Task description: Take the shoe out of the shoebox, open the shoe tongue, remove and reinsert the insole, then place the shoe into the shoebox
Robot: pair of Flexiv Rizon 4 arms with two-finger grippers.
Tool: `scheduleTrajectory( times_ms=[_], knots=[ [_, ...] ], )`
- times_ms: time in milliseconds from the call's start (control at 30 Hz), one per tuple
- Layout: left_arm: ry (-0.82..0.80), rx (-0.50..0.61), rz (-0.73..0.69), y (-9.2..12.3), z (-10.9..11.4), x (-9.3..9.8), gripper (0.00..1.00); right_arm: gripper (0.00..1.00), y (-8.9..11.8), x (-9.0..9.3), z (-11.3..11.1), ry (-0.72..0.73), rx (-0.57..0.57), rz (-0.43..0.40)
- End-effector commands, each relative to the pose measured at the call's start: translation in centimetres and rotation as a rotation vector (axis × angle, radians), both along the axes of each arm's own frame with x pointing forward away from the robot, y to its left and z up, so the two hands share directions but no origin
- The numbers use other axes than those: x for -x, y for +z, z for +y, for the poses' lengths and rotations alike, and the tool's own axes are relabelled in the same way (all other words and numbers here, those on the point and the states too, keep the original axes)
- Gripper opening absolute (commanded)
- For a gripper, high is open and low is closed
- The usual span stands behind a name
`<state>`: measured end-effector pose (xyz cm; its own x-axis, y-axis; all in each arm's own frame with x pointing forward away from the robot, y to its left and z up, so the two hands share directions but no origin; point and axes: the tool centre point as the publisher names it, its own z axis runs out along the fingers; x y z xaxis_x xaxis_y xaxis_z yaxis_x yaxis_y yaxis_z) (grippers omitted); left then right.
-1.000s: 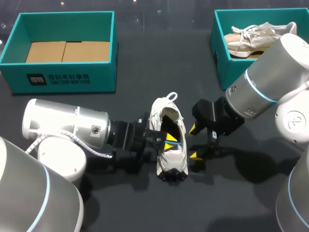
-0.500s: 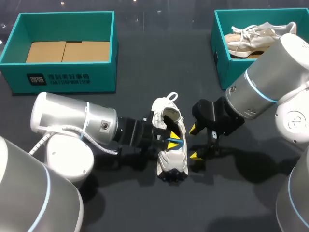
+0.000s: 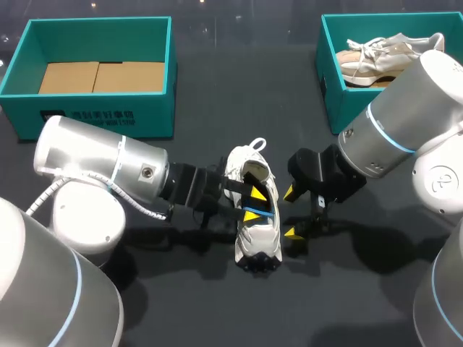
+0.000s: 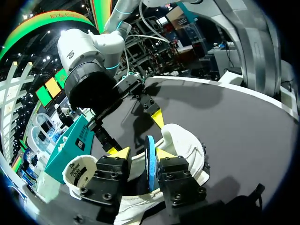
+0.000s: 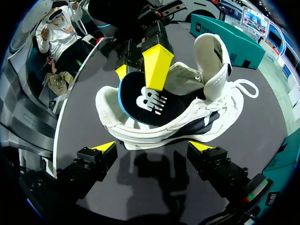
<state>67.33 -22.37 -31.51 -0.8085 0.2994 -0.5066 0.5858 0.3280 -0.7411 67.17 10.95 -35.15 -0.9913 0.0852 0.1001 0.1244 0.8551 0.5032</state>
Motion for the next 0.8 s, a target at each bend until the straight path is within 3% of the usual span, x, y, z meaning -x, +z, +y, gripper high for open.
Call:
scheduleTrajectory(
  times_ms=[33, 433, 800],
  knots=[
    [-0.028, -0.012, 0.006, 0.6, 1.0, 0.0, 0.29, 1.0, 0.0, 0.1, 0.1, -0.001, 0.002, -0.001],
    [-0.151, -0.12, -0.022, 0.5, 1.4, 1.0, 0.29, 1.0, 0.0, 0.1, 0.1, -0.001, 0.002, -0.001],
    [-0.227, -0.207, -0.014, 1.0, 4.0, 0.5, 0.31, 1.0, 2.0, 1.1, -3.3, -0.045, 0.012, -0.013]
  ],
)
